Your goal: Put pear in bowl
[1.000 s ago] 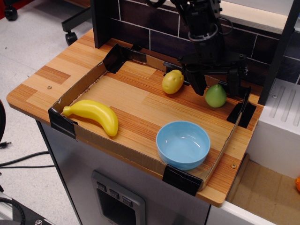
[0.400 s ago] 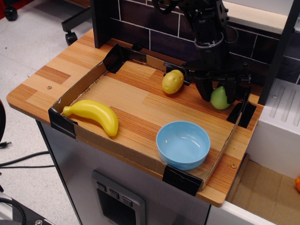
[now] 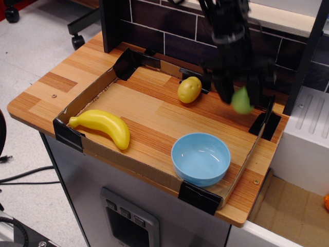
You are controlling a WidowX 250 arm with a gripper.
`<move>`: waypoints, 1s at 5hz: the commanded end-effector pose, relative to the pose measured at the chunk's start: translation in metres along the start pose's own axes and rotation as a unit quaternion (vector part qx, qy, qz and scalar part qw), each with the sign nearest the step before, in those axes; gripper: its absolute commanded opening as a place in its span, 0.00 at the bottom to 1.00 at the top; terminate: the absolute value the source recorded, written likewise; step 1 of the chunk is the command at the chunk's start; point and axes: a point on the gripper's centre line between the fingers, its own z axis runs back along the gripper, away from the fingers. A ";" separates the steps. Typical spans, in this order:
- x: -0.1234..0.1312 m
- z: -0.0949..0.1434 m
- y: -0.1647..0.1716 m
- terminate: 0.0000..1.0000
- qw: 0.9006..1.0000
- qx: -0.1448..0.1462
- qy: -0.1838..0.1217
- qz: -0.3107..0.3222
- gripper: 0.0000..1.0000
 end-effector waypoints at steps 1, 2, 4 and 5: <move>-0.005 0.056 -0.012 0.00 0.999 -0.039 -0.005 -0.024 0.00; -0.033 0.055 -0.010 0.00 0.998 -0.034 0.007 -0.048 0.00; -0.081 0.041 -0.003 0.00 0.993 -0.014 0.043 -0.110 0.00; -0.085 0.039 0.006 0.00 0.992 -0.010 0.051 -0.119 0.00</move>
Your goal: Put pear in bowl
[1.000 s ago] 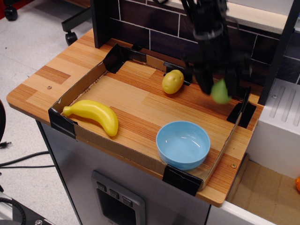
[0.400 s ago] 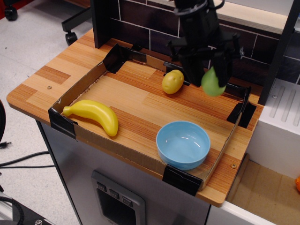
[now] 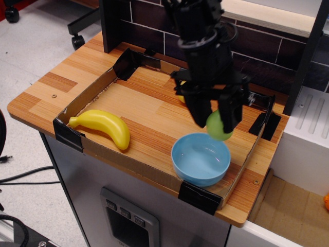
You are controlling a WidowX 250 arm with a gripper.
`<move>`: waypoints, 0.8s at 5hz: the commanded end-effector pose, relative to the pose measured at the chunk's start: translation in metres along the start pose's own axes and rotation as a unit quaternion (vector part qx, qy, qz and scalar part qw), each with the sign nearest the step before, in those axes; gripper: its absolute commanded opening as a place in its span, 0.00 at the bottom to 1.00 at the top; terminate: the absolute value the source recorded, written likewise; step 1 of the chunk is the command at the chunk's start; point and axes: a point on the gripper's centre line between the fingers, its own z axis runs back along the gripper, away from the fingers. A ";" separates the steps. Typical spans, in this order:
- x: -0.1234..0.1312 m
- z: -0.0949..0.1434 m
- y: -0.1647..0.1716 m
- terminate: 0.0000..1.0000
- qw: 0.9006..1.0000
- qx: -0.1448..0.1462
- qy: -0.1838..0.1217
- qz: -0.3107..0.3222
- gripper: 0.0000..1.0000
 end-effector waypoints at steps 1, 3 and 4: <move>0.001 0.010 0.014 0.00 0.999 0.019 -0.012 -0.024 0.00; 0.005 0.024 0.013 0.00 1.000 0.011 -0.010 -0.021 1.00; 0.009 0.039 0.005 0.00 1.000 -0.004 -0.011 -0.010 1.00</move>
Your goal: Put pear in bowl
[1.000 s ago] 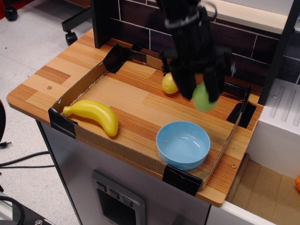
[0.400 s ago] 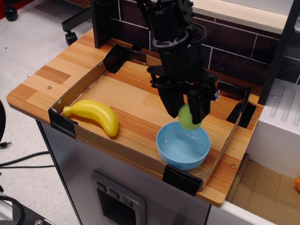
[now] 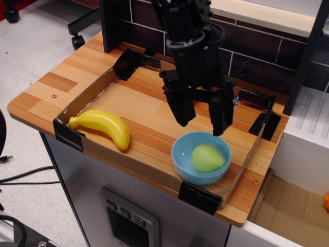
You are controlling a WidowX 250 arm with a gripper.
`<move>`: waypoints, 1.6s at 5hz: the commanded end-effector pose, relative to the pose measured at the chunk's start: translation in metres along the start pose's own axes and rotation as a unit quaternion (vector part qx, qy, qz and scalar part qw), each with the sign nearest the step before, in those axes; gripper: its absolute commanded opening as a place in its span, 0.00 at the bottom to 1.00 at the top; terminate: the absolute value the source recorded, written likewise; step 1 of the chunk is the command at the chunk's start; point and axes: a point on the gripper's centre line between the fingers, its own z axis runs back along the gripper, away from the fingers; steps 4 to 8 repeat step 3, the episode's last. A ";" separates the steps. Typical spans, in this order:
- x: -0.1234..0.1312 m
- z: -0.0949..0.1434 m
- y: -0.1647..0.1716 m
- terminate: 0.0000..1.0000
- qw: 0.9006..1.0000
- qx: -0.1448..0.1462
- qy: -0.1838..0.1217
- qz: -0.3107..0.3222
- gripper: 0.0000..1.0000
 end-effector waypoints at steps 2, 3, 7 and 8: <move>0.016 0.053 -0.013 0.00 1.000 -0.008 -0.026 0.005 1.00; 0.016 0.053 -0.013 1.00 1.000 -0.008 -0.026 0.005 1.00; 0.016 0.053 -0.013 1.00 1.000 -0.008 -0.026 0.005 1.00; 0.016 0.053 -0.013 1.00 1.000 -0.008 -0.026 0.005 1.00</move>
